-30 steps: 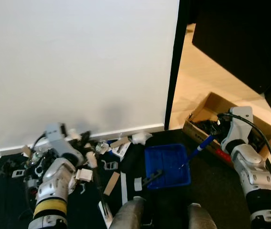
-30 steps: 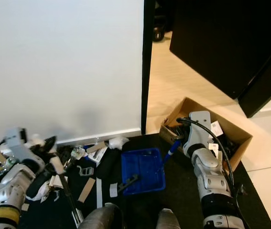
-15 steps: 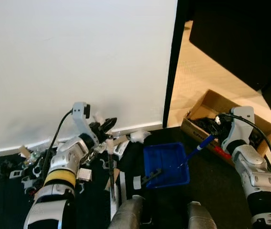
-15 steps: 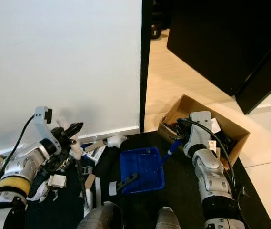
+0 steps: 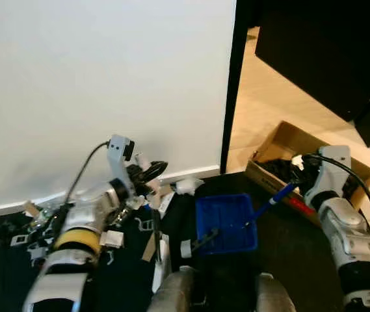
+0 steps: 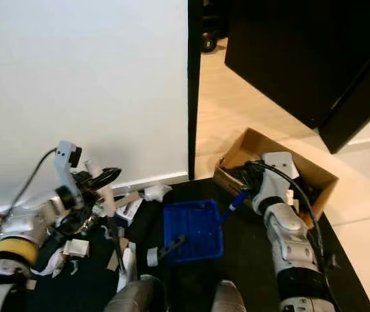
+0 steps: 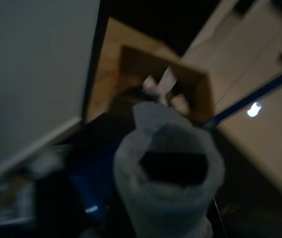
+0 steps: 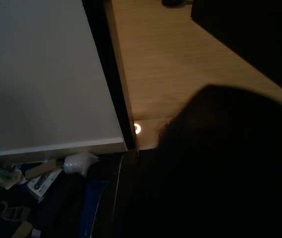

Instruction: Sweep floor

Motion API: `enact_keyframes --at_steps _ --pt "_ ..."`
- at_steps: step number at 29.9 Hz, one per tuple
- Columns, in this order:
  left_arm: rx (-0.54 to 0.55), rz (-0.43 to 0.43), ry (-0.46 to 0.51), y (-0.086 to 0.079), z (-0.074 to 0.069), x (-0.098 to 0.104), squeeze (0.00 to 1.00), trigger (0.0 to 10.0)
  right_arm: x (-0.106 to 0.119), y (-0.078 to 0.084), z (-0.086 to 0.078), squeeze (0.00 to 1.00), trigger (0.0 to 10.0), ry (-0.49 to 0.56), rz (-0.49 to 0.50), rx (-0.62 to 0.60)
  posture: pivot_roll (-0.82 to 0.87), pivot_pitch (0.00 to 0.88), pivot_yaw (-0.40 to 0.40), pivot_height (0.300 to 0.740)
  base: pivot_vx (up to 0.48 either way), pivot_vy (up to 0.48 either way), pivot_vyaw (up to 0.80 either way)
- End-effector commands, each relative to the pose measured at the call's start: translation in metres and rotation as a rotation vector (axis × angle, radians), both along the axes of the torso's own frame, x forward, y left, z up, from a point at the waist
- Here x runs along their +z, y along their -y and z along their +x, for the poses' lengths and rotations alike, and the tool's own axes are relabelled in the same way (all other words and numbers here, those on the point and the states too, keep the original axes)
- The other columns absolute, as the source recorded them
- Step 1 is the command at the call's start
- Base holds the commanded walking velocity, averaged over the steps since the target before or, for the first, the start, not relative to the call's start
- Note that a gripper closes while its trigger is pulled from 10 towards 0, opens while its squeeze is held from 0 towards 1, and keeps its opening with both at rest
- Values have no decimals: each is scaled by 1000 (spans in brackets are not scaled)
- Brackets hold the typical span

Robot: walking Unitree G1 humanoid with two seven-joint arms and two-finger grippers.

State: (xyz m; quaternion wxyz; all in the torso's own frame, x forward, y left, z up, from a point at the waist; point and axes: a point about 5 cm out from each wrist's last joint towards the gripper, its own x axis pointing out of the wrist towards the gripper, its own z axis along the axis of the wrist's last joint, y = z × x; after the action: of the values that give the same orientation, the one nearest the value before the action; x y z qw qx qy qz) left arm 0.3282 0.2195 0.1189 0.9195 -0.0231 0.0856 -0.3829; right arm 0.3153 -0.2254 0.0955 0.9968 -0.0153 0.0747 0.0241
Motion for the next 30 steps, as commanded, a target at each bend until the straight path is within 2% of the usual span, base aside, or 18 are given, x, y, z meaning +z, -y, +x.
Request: enact_keyframes --at_steps 1,5,11,13,14,15,16,17,18,21,22,23,24,28,29,30 --pt "-12 78 59 -19 -1 17 0 10000 -9 -2 -3 0 10000 -42 7 7 21 245 110 740 0 0 0" --pt "-31 89 49 -30 -3 26 0 10000 -7 -4 0 0 10000 -43 -2 26 6 255 99 740 0 0 0" --pt "-49 88 25 -33 -6 24 0 10000 -5 -1 0 0 10000 -44 -10 29 -3 259 89 740 0 0 0" --pt "-30 73 -29 -36 -9 11 0 10000 -4 0 0 0 10000 -46 -15 28 -6 260 83 740 0 0 0" --pt "-30 73 -29 -36 -9 11 0 10000 -4 0 0 0 10000 -46 -15 28 -6 260 83 740 0 0 0" --pt "9 70 -89 -35 -13 -11 0 10000 -4 0 0 0 10000 -50 -20 32 -18 265 71 740 0 0 0" --pt "28 65 -116 -33 -15 -20 0 10000 -4 0 1 0 10000 -50 -20 35 -21 267 70 740 0 0 0" --pt "28 65 -116 -33 -15 -20 0 10000 -4 0 1 0 10000 -50 -20 35 -21 267 70 740 0 0 0" --pt "76 39 -174 -28 -19 -38 0 10000 -3 -1 2 0 10000 -50 -22 43 -25 268 66 740 0 0 0" --pt "125 -28 -224 -20 -20 -50 0 10000 -1 -2 3 0 10000 -50 -29 48 -32 274 63 740 0 0 0" --pt "125 -28 -224 -20 -20 -50 0 10000 -1 -2 3 0 10000 -50 -29 48 -32 274 63 740 0 0 0" --pt "164 -106 -241 -15 -18 -53 0 10000 0 -2 4 0 10000 -47 -31 51 -42 280 60 740 0 0 0" --pt "164 -106 -241 -15 -18 -53 0 10000 0 -2 4 0 10000 -47 -31 51 -42 280 60 740 0 0 0" --pt "201 -275 -250 -7 -10 -47 0 10000 2 -1 3 0 10000 -46 -32 53 -50 288 61 740 0 0 0" --pt "201 -275 -250 -7 -10 -47 0 10000 2 -1 3 0 10000 -46 -32 53 -50 288 61 740 0 0 0" --pt "192 -352 -257 -3 -6 -43 0 10000 2 1 2 0 10000 -48 -34 51 -49 292 61 740 0 0 0"
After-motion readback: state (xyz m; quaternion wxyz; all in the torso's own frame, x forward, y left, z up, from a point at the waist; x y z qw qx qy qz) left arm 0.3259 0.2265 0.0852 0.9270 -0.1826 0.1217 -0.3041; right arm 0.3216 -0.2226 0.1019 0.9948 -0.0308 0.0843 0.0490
